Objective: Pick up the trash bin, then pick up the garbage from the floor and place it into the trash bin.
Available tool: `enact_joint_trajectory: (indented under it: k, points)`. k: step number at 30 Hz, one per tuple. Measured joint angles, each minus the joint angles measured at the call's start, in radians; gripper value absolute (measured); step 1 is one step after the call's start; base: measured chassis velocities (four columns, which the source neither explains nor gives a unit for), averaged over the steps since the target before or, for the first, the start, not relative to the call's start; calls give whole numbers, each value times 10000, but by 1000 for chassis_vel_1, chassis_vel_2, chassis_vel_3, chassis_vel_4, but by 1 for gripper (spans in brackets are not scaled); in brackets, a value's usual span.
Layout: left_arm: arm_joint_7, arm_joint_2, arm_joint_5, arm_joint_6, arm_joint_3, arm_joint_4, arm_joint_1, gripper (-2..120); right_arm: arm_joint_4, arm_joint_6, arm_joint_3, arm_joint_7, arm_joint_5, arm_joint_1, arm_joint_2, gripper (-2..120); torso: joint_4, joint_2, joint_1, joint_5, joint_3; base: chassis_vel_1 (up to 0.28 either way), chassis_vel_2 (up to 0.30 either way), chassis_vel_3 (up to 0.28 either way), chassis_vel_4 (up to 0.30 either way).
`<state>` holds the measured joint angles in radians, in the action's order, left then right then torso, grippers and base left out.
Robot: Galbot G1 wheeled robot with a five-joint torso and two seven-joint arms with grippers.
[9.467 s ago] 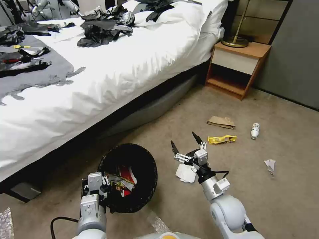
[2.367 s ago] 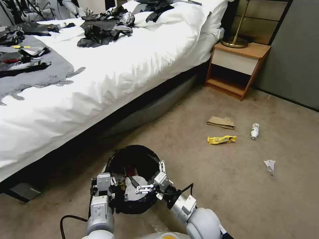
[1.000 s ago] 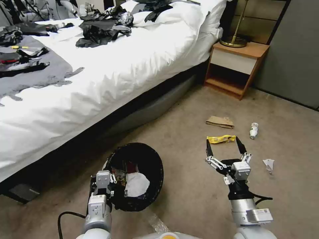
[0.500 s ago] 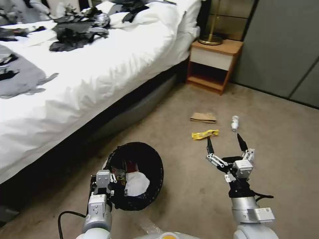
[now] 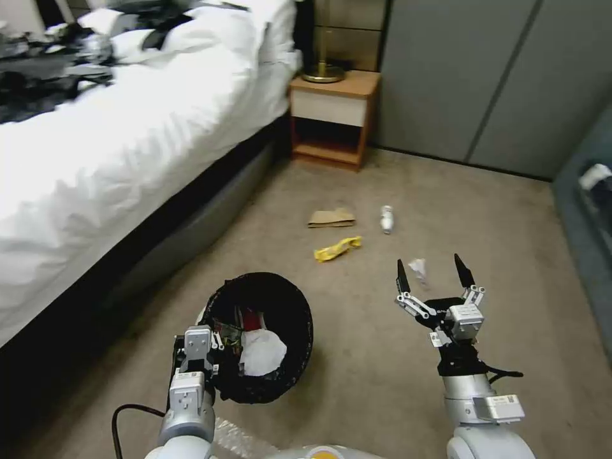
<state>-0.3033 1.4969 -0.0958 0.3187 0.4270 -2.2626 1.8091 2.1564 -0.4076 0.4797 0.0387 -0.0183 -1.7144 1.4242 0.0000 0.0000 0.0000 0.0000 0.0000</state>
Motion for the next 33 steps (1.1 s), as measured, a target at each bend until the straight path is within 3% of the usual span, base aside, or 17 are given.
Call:
enact_joint_trajectory:
  k: [10,15,33]
  points:
    - [-135,19,155,-44,-37,0,-53,1,-2,-149,19,-6,-2,-19,17,100,-4,0,1,0,0,-107,-112,-100,-101]
    - [-153,28,222,-58,-57,0,-113,1,37,-173,66,-199,-5,-36,6,100,5,0,0,0,0,0,0,0,0]
    - [-161,47,226,-174,-82,0,-63,1,-67,-375,73,-700,133,-110,52,100,0,0,0,0,-1,-13,11,12,-11]
